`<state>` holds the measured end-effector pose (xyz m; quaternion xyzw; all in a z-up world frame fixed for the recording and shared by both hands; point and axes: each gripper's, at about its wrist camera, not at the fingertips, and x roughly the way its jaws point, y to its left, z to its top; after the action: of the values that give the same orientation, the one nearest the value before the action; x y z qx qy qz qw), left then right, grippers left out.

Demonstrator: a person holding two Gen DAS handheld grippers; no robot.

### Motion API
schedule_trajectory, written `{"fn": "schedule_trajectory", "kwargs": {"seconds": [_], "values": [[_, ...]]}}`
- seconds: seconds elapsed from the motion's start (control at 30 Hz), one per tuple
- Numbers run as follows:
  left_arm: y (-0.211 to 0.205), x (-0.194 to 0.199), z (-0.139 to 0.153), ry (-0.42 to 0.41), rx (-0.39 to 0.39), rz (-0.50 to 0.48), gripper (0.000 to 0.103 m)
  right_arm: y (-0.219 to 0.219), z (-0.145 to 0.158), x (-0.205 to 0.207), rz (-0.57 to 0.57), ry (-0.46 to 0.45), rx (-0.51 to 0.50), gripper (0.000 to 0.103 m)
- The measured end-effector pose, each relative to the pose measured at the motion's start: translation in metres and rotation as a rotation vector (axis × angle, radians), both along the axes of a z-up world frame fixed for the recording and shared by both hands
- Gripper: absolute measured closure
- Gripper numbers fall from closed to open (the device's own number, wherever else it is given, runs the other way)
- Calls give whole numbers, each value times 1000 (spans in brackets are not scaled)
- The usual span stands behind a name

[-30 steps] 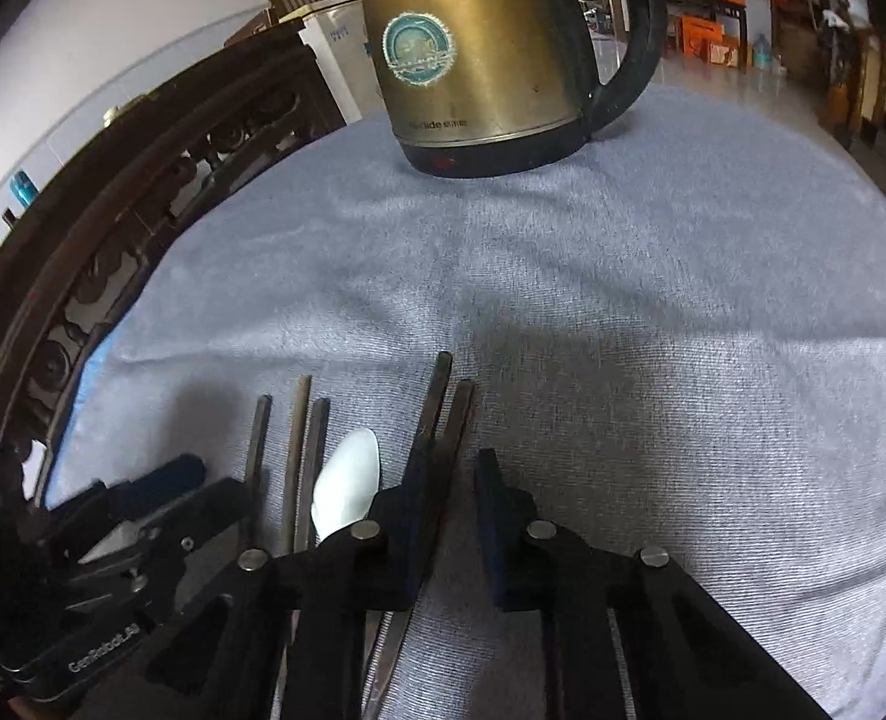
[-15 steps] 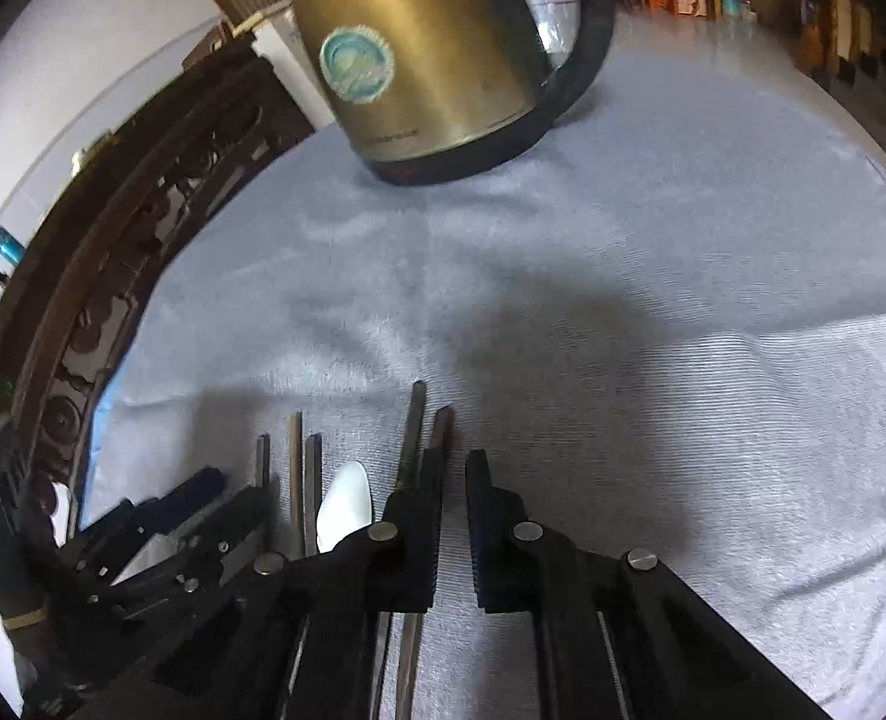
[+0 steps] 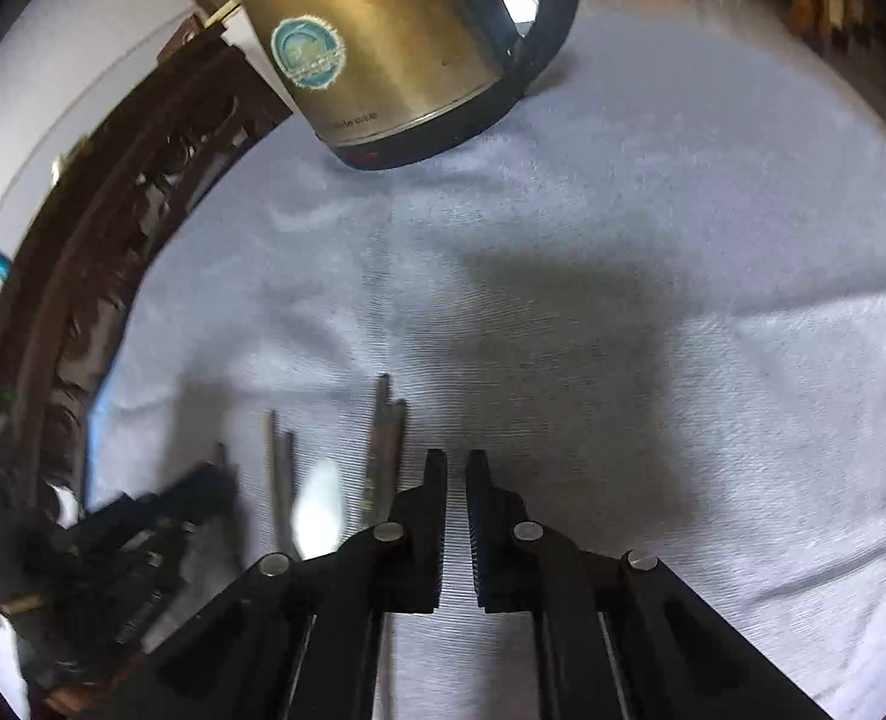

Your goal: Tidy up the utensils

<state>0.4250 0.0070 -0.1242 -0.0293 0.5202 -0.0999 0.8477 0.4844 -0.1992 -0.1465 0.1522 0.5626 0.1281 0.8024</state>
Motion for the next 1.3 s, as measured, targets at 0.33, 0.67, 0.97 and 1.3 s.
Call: {"fn": "schedule_trajectory", "kwargs": {"seconds": [0.33,0.67,0.97,1.3], "values": [[-12,-1,-3,-36,11,8,91,37,-4,-1,59,-78,-146,89],[-23,-2,-1,-13,-4,-48,93,0,0,4,1,-17,-194,92],[-38,2,-3,-23,53,-61,94,31,-3,9,28,-39,-332,92],[-14,-33,40,-152,-39,4,98,-26,34,-39,-33,-192,-138,96]]}}
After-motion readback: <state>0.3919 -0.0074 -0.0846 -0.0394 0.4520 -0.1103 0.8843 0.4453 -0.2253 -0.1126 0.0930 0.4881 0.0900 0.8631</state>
